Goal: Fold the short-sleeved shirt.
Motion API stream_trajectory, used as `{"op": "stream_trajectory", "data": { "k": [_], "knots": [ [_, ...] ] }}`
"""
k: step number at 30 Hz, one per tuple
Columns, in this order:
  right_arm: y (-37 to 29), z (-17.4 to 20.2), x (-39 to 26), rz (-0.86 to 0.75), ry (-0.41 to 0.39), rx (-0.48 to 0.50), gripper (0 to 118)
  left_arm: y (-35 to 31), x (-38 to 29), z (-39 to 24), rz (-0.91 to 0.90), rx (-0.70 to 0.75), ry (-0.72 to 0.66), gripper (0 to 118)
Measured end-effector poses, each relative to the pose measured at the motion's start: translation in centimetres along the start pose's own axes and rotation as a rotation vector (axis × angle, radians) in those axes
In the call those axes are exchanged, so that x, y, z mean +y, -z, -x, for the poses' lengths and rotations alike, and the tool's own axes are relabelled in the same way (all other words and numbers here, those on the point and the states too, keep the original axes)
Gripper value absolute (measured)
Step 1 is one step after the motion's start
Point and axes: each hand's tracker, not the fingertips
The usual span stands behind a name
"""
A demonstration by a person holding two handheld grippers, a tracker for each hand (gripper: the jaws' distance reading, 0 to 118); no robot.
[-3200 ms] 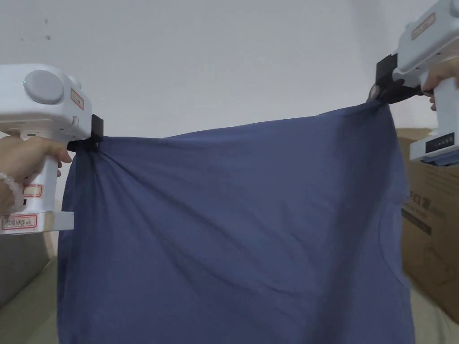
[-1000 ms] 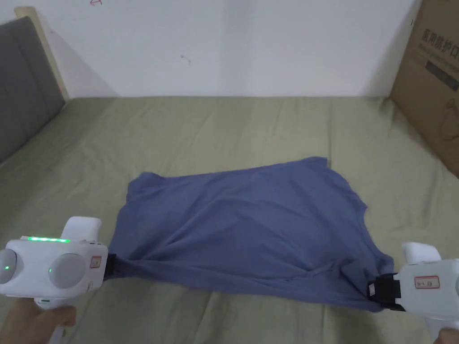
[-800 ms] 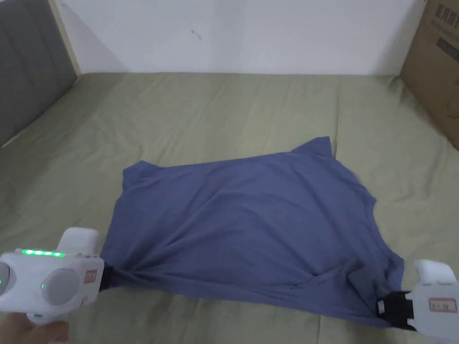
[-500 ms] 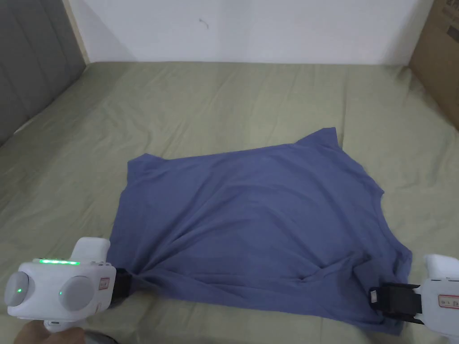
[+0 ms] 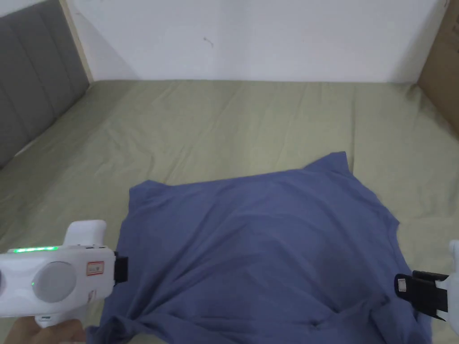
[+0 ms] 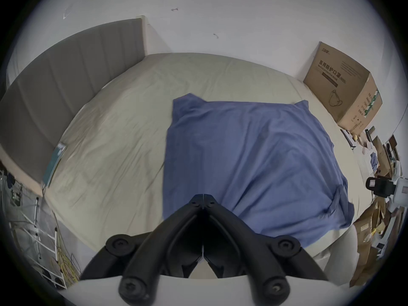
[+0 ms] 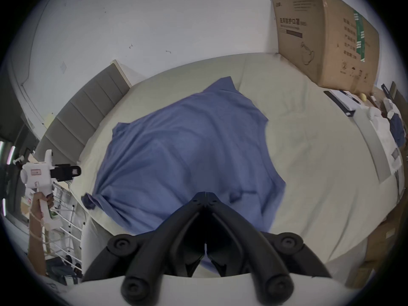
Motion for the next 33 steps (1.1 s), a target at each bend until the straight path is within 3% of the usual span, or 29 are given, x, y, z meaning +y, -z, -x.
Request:
{"op": "stream_trajectory", "data": {
  "k": [6,7,9,10,15,18,21,22,24,25,27,29,30,31,32,33],
  "knots": [
    [4.9,0.8,4.3,0.009,0.02,0.007,0,7.1,9.0,-0.2,0.02,-0.03,-0.011,0],
    [5.9,0.7,4.9,0.017,0.018,0.014,0,8.8,10.8,0.0,0.048,-0.009,0.005,12],
    [7.5,1.0,5.9,0.031,0.004,0.01,0,12.3,13.8,0.6,0.085,0.012,0.024,66],
    [8.2,1.1,6.3,0.041,-0.014,0.002,0,14.0,15.2,1.3,0.086,0.005,0.002,76],
    [11.7,0.5,7.2,0.078,-0.035,-0.005,0,21.3,18.3,5.0,0.144,-0.003,-0.174,76],
    [13.1,0.1,7.4,0.101,-0.024,-0.005,0,24.8,18.5,5.8,0.222,0.087,-0.186,76],
    [13.8,-0.4,7.6,0.116,-0.012,-0.012,0,25.4,17.8,5.1,0.227,0.074,-0.148,72],
    [14.2,-0.8,7.7,0.122,-0.004,-0.013,0,24.8,17.7,4.7,0.211,0.086,-0.108,54],
    [15.2,-1.5,8.2,0.14,0.011,-0.011,0,23.7,18.0,4.1,0.214,0.136,-0.001,8],
    [15.7,-1.9,8.8,0.149,0.019,-0.009,0,23.5,18.2,4.2,0.218,0.124,-0.034,1],
    [16.3,-2.5,10.3,0.138,0.023,0.005,0,23.4,18.5,4.8,0.248,0.078,-0.13,1],
    [17.1,-3.3,12.6,0.129,0.021,0.022,0,23.2,18.7,5.1,0.236,0.073,-0.134,1],
    [17.7,-3.7,14.2,0.131,0.012,0.025,15,22.7,18.5,4.9,0.228,0.072,-0.13,1],
    [18.5,-4.2,15.9,0.136,0.0,0.023,62,22.2,18.4,4.7,0.214,0.07,-0.126,1],
    [19.4,-4.6,17.3,0.146,-0.024,0.01,100,21.8,18.4,4.6,0.203,0.068,-0.122,1],
    [20.7,-5.0,18.8,0.168,-0.054,-0.029,108,21.2,18.3,4.4,0.193,0.062,-0.116,1]
  ]
}}
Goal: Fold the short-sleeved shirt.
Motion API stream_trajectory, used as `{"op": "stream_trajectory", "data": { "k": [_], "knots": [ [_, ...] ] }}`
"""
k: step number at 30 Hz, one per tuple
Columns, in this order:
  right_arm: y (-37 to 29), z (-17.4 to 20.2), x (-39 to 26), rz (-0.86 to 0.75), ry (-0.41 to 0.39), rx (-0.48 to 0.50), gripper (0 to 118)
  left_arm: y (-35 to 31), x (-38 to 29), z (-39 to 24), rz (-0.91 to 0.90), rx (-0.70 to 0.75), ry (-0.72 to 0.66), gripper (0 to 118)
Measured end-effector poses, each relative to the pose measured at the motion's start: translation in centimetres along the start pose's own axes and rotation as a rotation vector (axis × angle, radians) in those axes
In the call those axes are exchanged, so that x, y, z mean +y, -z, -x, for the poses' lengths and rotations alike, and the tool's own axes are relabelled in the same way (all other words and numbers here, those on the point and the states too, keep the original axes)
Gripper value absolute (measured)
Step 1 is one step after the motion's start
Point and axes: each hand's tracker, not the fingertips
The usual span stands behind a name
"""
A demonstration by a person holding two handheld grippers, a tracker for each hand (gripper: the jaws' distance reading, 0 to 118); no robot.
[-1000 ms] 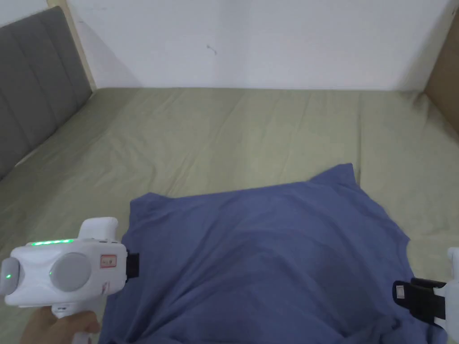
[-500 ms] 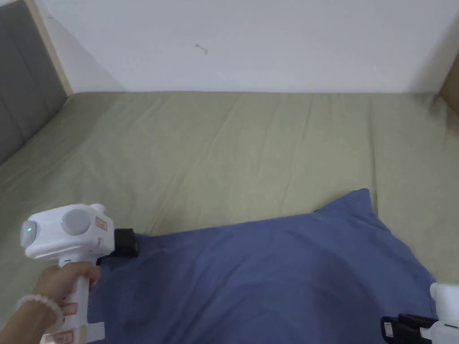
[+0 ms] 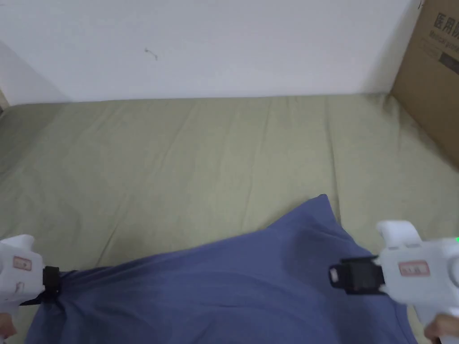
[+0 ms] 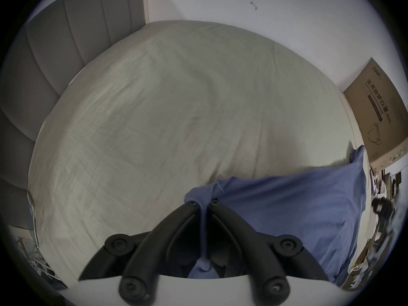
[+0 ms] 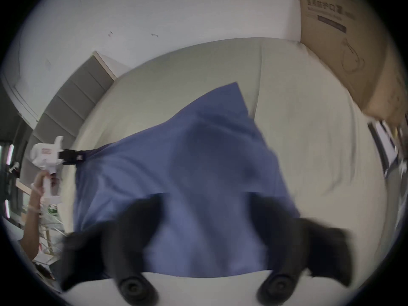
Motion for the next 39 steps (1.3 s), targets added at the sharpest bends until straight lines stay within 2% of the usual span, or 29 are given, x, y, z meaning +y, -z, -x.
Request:
{"op": "stream_trajectory", "data": {
  "k": [2,3,4,6,9,11,12,14,15,16,18,19,24,27,32,35,38,39],
  "knots": [
    [2.4,-1.0,3.0,0.01,-0.037,-0.035,114,-0.9,-0.2,-0.3,-0.014,-0.01,0.008,1],
    [3.3,-1.5,4.4,-0.004,-0.04,-0.047,113,-1.4,0.0,-0.3,-0.02,-0.01,0.017,1],
    [4.8,-2.1,5.9,0.012,-0.044,-0.06,106,-1.8,0.0,-0.4,-0.029,-0.012,0.025,1],
    [7.3,-2.8,7.7,0.073,-0.013,-0.119,105,-2.5,-0.1,-0.6,-0.042,-0.017,0.028,1],
    [11.0,-3.0,8.8,0.185,0.014,-0.147,98,-3.1,0.1,-0.6,-0.053,-0.025,0.033,1],
    [13.3,-2.6,8.3,0.268,-0.02,-0.161,89,-3.3,0.2,-0.7,-0.056,-0.023,0.051,1],
    [13.8,-2.0,8.0,0.248,-0.063,-0.219,90,-3.5,0.1,-0.7,-0.059,-0.017,0.063,1],
    [13.0,-1.1,8.0,0.222,-0.036,-0.22,84,-3.9,-0.1,-0.7,-0.065,-0.018,0.072,1],
    [12.5,-0.7,8.0,0.218,-0.041,-0.223,74,-4.0,0.0,-0.5,-0.068,-0.023,0.071,1],
    [12.0,-0.3,7.9,0.199,-0.097,-0.221,53,-4.2,-0.1,-0.4,-0.07,-0.029,0.067,1],
    [11.6,0.1,8.0,0.201,-0.096,-0.224,17,-4.6,-0.3,-0.4,-0.072,-0.037,0.059,1],
    [11.5,0.3,8.1,0.202,-0.087,-0.219,4,-4.8,-0.3,-0.3,-0.074,-0.04,0.057,1],
    [9.1,0.0,7.8,0.157,0.046,-0.162,4,-7.0,-0.6,-0.7,-0.088,-0.033,0.064,1],
    [5.3,-0.7,8.3,0.095,0.086,-0.104,4,-9.0,-0.4,-1.2,-0.121,-0.029,0.083,1],
    [-3.2,-0.5,10.8,-0.022,0.077,-0.067,4,-13.7,1.6,-2.5,-0.201,-0.021,0.084,1],
    [-8.8,0.7,12.8,-0.125,0.054,-0.064,4,-18.0,3.8,-3.8,-0.316,-0.039,0.057,1],
    [-14.6,1.9,15.4,-0.235,0.025,-0.086,4,-22.5,6.4,-5.5,-0.396,-0.031,0.106,1],
    [-16.5,2.2,16.4,-0.269,0.044,-0.082,4,-24.0,7.3,-6.0,-0.423,-0.017,0.113,1]
  ]
}}
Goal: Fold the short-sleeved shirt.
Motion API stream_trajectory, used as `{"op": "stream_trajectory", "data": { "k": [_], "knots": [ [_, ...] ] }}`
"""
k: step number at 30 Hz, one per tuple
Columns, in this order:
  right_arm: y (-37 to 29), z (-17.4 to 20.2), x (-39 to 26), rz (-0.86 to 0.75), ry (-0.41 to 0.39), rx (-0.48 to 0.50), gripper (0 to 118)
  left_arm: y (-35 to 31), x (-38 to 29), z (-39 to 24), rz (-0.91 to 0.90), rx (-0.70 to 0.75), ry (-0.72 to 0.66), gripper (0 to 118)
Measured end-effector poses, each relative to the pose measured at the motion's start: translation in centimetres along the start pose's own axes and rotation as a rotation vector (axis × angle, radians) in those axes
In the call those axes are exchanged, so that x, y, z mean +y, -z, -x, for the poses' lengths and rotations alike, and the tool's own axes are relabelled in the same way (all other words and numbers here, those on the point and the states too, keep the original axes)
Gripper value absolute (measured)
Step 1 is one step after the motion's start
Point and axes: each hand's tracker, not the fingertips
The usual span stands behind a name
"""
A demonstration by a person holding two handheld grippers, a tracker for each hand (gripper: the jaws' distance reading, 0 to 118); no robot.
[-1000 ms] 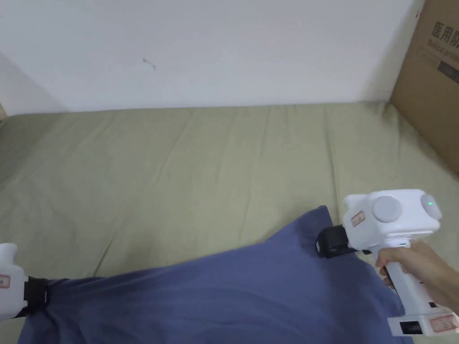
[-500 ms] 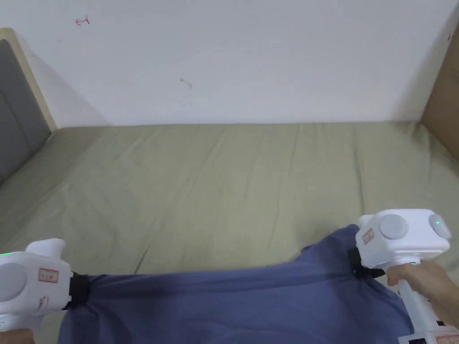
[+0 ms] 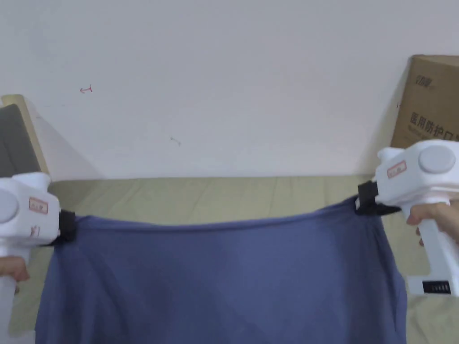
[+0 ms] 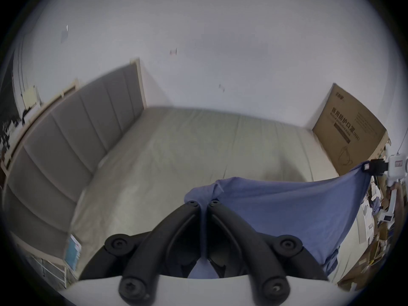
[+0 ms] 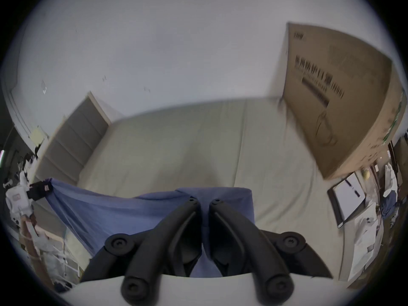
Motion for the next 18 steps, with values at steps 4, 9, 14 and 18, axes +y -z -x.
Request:
{"op": "stream_trajectory", "data": {
  "k": [4,9,14,18],
  "knots": [
    [-5.3,0.8,6.5,-0.083,-0.001,-0.01,4,-3.2,7.6,-1.2,-0.102,-0.001,-0.03,1],
    [-10.8,2.1,14.5,-0.206,0.029,-0.039,4,-6.5,16.7,-4.7,-0.231,0.064,0.06,1],
    [-15.5,3.0,21.3,-0.313,0.025,-0.093,4,-8.3,24.0,-6.3,-0.307,0.051,0.033,1],
    [-18.5,2.9,24.3,-0.365,0.019,-0.09,4,-10.3,26.9,-7.2,-0.379,0.054,0.054,1]
  ]
}}
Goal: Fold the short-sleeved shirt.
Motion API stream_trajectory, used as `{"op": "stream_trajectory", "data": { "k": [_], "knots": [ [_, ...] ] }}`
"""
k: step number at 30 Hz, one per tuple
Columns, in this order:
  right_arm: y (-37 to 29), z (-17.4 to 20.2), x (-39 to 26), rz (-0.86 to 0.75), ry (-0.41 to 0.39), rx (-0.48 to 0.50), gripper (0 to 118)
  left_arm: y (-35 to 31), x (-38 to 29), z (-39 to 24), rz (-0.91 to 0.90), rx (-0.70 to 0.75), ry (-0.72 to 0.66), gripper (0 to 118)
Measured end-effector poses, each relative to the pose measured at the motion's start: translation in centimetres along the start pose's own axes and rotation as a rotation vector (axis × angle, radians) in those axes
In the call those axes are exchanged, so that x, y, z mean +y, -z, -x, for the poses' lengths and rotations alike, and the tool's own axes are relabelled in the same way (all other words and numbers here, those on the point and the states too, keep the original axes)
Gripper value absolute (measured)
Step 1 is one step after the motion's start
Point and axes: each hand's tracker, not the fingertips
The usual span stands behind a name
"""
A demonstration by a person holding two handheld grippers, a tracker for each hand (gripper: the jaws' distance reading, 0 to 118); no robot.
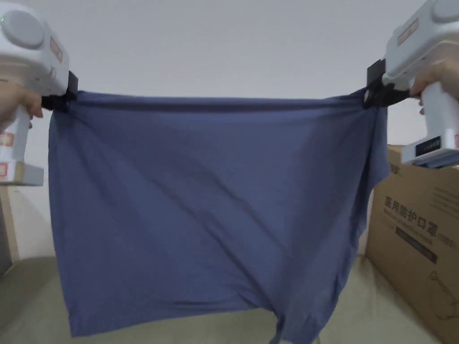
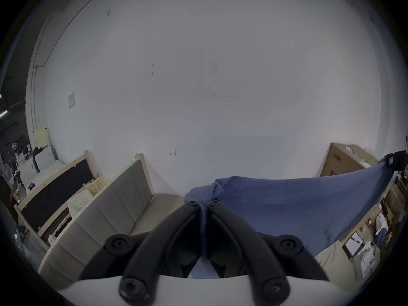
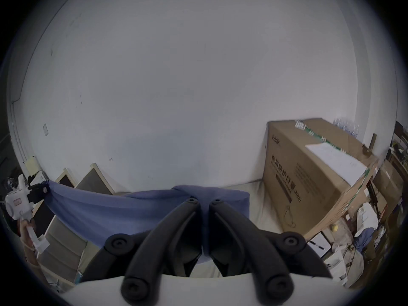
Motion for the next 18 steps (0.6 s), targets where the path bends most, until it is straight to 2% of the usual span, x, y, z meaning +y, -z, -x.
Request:
{"op": "stream_trajectory", "data": {
  "k": [5,9,14,18],
  "knots": [
    [-2.0,0.2,2.5,-0.054,-0.008,0.004,4,0.0,2.9,-0.1,-0.028,-0.004,-0.026,1],
    [-1.2,0.3,2.1,-0.036,-0.017,0.007,4,2.2,2.6,-0.2,-0.037,0.022,0.043,1],
    [2.3,-0.1,-2.6,0.037,-0.03,0.023,4,6.2,-3.6,-0.3,0.061,0.013,0.037,1],
    [7.3,-1.5,-9.3,0.15,-0.002,0.023,4,9.2,-12.8,-0.5,0.202,-0.005,0.011,1]
  ]
}}
